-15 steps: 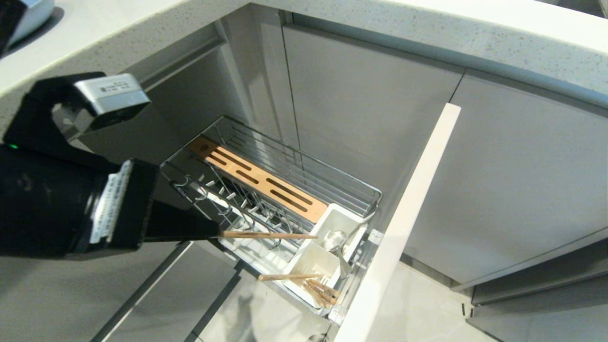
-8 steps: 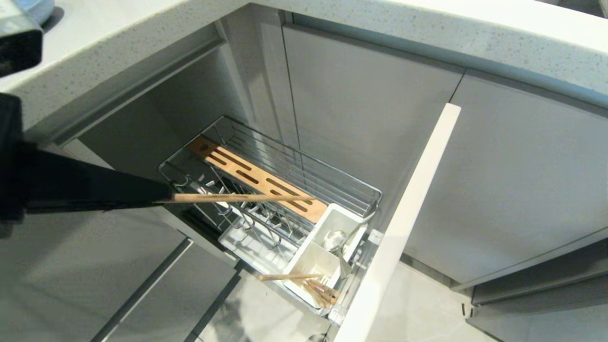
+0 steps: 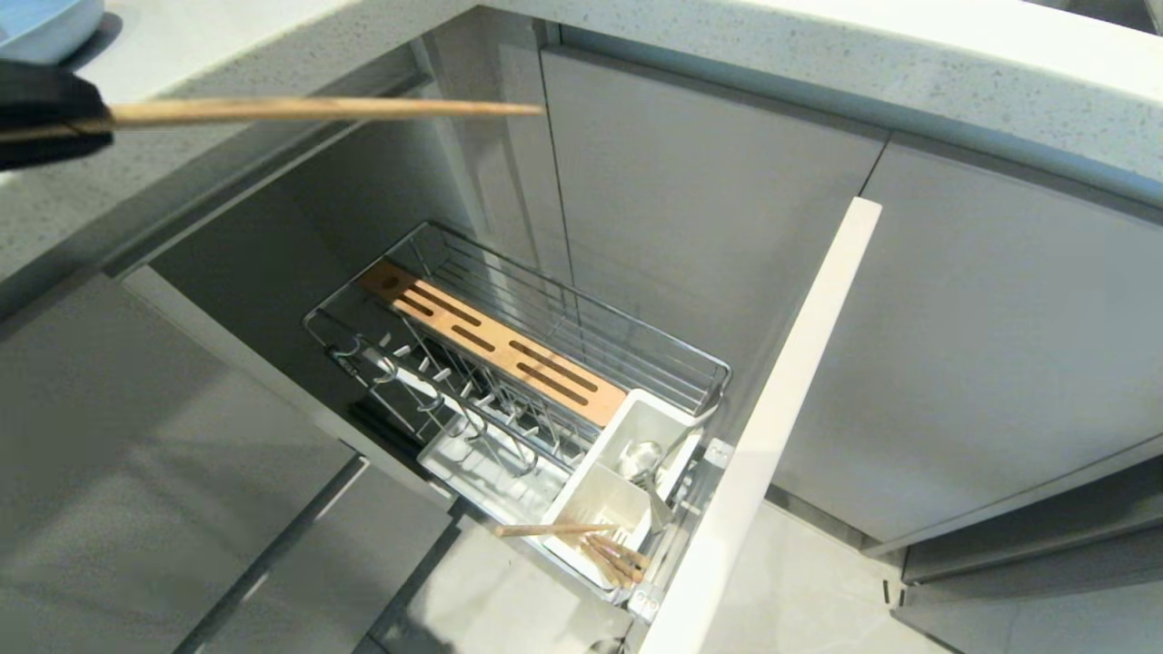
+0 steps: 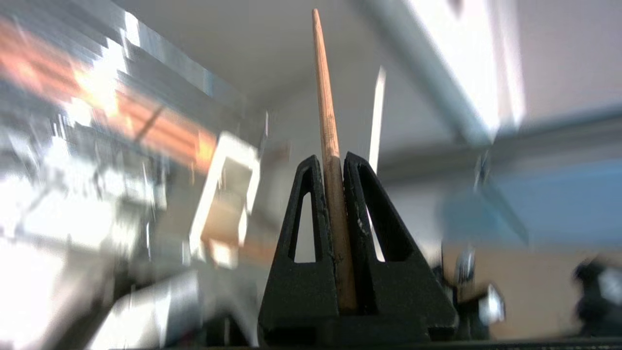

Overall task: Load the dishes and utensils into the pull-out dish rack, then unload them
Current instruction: Take the chopsticks out of the cupboard

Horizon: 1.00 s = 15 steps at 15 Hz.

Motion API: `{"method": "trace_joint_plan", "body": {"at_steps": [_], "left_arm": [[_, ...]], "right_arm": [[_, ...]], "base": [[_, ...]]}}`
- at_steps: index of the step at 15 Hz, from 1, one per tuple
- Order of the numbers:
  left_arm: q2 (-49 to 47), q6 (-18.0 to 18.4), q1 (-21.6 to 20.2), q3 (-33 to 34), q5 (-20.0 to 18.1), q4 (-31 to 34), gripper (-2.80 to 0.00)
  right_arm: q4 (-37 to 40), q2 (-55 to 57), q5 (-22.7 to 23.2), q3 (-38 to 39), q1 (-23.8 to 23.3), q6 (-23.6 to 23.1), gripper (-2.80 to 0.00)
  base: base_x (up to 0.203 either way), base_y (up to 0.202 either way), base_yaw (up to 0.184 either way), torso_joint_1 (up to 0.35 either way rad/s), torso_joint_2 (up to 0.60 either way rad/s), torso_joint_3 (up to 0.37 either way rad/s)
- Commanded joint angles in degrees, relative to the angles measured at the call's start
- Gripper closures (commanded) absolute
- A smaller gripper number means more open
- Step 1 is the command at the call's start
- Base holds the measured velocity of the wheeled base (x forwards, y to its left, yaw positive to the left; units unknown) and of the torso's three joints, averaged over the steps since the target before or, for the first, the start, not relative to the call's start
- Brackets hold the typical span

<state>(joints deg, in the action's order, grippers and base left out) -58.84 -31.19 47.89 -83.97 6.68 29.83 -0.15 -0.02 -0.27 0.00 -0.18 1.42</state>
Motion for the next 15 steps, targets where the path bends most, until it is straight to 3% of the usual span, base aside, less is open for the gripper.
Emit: {"method": "trace_joint_plan", "body": {"at_steps": [1,4,7,11,15], "left_arm": [[3.92,1.10,-4.86,2.28,0.05,-5.92,0.00],[5.42,1.91,-13.64,2.50,-0.82,-10.11,0.00],[7.89,2.20,-25.81,2.24,-4.98,-13.56,0.00],[10.29,2.30,-44.75,0.26,-7.39,-16.18,0.00],[11.39,1.69,-63.80,-0.76,-6.51,-16.24,0.00]], "right_arm": [[-0.03,-0.24,0.00,0.09,0.01,-0.01,0.00],[-0.03,-0.24,0.00,0.09,0.01,0.07,0.00],[-0.02,-0.24,0.00,0.09,0.01,0.00,0.00],[-0.03,-0.21,0.00,0.09,0.01,0.02,0.00],[-0.01,-0.22,0.00,0.09,0.01,-0.01,0.00]], "base": [[0.000,0.000,0.000,0.000,0.00,0.000],[0.000,0.000,0.000,0.000,0.00,0.000],[0.000,0.000,0.000,0.000,0.00,0.000],[0.000,0.000,0.000,0.000,0.00,0.000],[0.000,0.000,0.000,0.000,0.00,0.000]]}}
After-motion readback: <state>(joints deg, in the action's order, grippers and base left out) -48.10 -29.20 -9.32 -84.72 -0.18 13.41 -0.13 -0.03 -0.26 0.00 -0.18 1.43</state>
